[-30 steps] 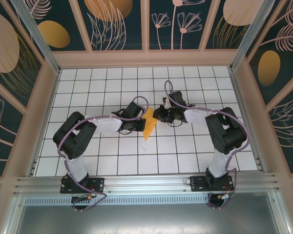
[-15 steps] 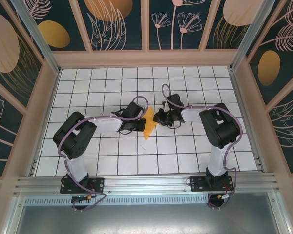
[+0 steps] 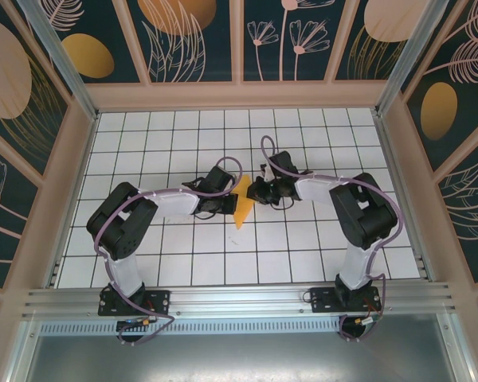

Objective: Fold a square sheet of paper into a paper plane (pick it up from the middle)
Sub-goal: Third fold the triangle at the center of the table.

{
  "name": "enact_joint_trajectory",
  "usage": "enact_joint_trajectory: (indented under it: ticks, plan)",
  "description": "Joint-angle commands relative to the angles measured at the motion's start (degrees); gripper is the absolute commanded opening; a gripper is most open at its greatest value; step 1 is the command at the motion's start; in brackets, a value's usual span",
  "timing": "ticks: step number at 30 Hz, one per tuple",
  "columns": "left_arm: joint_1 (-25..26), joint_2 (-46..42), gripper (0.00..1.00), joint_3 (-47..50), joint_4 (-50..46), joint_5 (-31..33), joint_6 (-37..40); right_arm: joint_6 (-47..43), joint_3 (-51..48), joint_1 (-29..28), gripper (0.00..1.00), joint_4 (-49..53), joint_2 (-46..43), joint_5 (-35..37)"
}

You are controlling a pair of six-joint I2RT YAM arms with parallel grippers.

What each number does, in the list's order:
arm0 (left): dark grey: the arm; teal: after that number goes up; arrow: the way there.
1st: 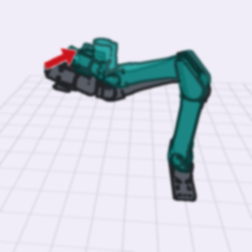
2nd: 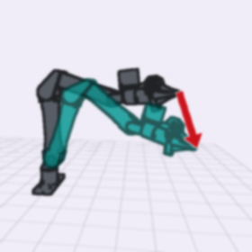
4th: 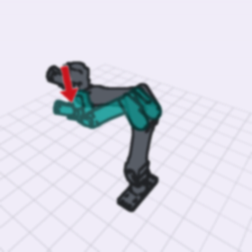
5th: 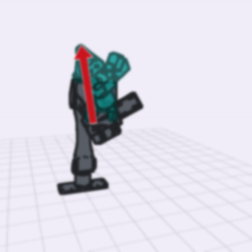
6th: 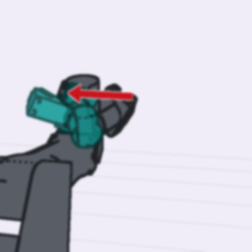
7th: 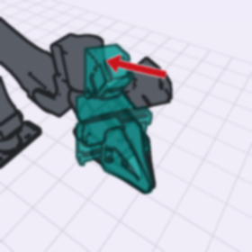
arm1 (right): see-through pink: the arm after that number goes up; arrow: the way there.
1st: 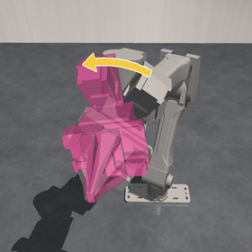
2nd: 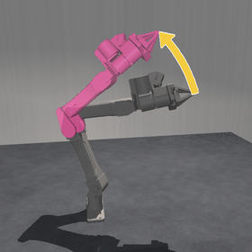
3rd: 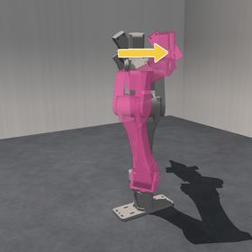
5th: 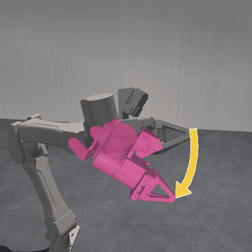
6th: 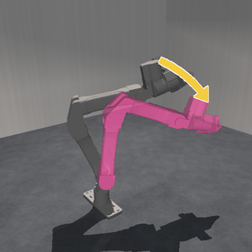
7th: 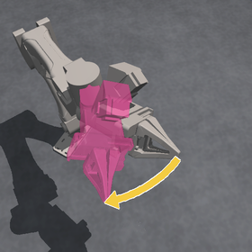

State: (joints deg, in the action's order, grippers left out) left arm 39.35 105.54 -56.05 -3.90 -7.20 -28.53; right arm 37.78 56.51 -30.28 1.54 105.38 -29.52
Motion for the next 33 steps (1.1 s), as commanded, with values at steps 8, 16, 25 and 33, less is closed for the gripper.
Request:
enact_joint_trajectory:
  ticks: [8, 16, 25, 33]
  plan:
    - [-0.29, 0.41, 0.05, 0.68, -7.02, 3.48, -1.11, -1.64, 0.61, -0.39, 0.14, 2.68, 5.69, 4.48]
    - [-0.31, -10.68, 0.3, 0.61, -7.09, 7.02, -7.45, -2.19, 1.32, -0.65, 0.13, 4.02, 5.99, 5.0]
    - [-0.22, -10.79, 0.09, 3.54, 4.56, -8.34, -13.64, -2.3, 1.94, -0.74, 0.13, 4.0, 6.43, 4.56]
    - [-0.24, -3.11, 0.06, 5.44, 9.6, -6.54, -16.22, -2.18, 2.16, -0.74, 0.13, 4.13, 6.37, 4.56]
